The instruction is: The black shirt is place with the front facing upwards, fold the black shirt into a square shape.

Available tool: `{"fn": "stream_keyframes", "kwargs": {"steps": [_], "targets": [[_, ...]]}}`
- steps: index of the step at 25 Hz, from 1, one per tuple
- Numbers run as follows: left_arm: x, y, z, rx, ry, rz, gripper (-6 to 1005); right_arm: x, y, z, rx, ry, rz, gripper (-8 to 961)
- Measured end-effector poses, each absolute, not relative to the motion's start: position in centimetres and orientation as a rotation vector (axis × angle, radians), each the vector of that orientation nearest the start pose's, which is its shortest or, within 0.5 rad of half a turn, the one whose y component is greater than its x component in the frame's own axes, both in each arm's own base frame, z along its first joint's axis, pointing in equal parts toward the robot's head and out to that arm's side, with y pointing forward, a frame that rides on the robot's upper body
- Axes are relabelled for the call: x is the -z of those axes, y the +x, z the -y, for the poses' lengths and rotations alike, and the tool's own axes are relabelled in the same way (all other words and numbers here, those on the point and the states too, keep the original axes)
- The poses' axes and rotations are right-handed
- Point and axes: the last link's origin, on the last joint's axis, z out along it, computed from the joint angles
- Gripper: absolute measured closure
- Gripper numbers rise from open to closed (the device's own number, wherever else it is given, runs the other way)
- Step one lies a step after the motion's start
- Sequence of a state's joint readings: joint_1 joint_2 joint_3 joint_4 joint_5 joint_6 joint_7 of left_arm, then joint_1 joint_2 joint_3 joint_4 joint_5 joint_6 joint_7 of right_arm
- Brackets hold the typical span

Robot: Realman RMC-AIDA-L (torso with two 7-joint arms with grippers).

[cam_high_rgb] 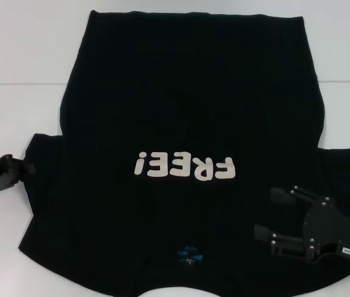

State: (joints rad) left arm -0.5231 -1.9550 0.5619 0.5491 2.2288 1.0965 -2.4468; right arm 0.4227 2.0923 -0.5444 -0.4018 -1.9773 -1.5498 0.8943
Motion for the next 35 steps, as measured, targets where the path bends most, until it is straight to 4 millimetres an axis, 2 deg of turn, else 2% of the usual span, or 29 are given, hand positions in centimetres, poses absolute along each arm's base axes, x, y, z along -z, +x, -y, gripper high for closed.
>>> {"fn": "stream_keyframes", "kwargs": {"steps": [6,15,18,35], "targets": [[-5.1,-36.8,-35.8,0.553,-1.676,1.922,916,3.2,30.3,-27.8,-0.796,-2.592,-0.435,58],[-5.3,-36.8,-35.8,0.553,-1.676,1.917,974,3.2,30.2,-27.9,-0.800,-2.589,-0.434,58],[-6.5,-37.2,-35.7,0.553,-1.667,1.869,974,3.1,30.2,-27.9,-0.804,-2.582,-0.436,58],[-10.7,-37.4,-36.5,0.575,-1.635,1.773,974,3.1,30.2,-28.0,-0.809,-2.575,-0.437,57]]}}
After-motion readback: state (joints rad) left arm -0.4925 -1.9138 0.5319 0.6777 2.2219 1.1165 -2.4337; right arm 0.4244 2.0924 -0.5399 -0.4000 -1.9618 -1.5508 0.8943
